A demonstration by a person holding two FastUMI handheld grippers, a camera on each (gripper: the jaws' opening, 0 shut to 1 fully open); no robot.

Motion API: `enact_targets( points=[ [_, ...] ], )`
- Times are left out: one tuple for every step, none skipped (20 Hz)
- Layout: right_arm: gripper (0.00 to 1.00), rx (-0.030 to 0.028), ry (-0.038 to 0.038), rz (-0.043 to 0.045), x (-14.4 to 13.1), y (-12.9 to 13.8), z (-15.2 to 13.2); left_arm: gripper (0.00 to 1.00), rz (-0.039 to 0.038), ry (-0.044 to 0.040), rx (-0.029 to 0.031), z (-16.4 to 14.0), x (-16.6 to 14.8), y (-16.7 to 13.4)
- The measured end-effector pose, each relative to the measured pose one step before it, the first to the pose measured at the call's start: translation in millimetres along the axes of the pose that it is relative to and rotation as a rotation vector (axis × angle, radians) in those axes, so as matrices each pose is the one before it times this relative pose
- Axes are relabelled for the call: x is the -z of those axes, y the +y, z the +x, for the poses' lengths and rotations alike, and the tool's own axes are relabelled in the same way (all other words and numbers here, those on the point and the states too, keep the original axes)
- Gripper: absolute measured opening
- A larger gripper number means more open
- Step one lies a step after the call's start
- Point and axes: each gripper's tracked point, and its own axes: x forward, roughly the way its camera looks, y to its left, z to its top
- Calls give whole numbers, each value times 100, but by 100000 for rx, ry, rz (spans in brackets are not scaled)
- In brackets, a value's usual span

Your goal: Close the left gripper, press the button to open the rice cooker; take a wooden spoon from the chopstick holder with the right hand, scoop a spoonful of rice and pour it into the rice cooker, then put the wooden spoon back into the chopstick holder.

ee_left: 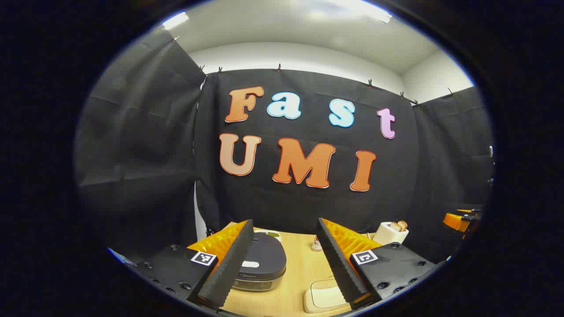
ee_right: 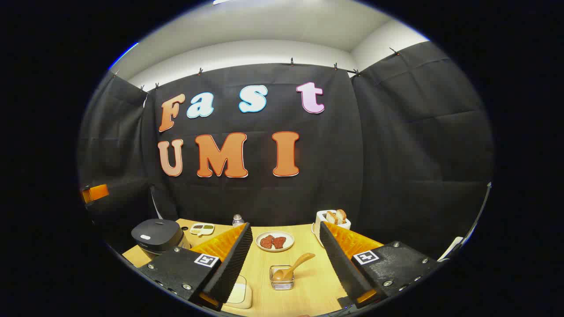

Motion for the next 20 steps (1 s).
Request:
enact_targets(
  points=[
    [95,-375,403,-520,239,-390,76,93,357,64,-1016,-375,178,-344],
    [95,304,654,-427,306,-469,129,93,-638,-435,-256,-214,-165,-430],
    [95,846,589,-332,299,-475,69,93,-603,-341,298,-192,62,-555],
    [95,330,539,-84,265,-350,-38,99,-156,-306,-161,3,-31,-312],
    [95,-51,170,-209,280,-153,-273,98,491,394,-871,26,201,-86],
    [95,692,153,-176,109,-256,-218,96,660,689,-731,-43,53,-23],
    [95,464,67,-136,89,-206,-158,96,414,424,397,26,-54,-403],
    [95,-79,-172,-216,-12,-53,-265,93,272,-519,1008,5,-349,-381],
    [95,140,-361,-266,-150,-57,-117,96,190,-870,1714,222,-393,-434],
    [95,707,-361,2,-162,-312,-104,94,496,-242,1481,321,-234,-291],
    [95,714,-504,333,-285,-129,-14,92,848,153,1063,377,-11,-245],
    [95,515,-429,532,-114,-56,-76,93,764,-21,708,288,-156,-82],
    [95,234,-384,527,-188,131,-68,93,391,-346,635,131,-272,-79],
    [95,113,-367,196,-173,92,-2,93,225,-712,762,51,-307,-153],
    [95,42,-204,-300,-105,176,92,94,313,-1008,231,33,-282,-7],
    [95,-105,-172,-504,107,150,95,95,704,-756,-407,64,-260,314],
    [95,-206,-221,-371,-71,189,105,97,868,-314,-1125,-3,-32,604],
    [95,-385,135,65,-25,208,341,98,452,-140,-1830,-162,-94,688],
    [95,-848,526,527,107,361,243,99,111,-289,-2375,-37,63,761],
    [95,-1000,809,703,178,458,258,99,-142,2,-1776,-12,-36,692]
  ],
)
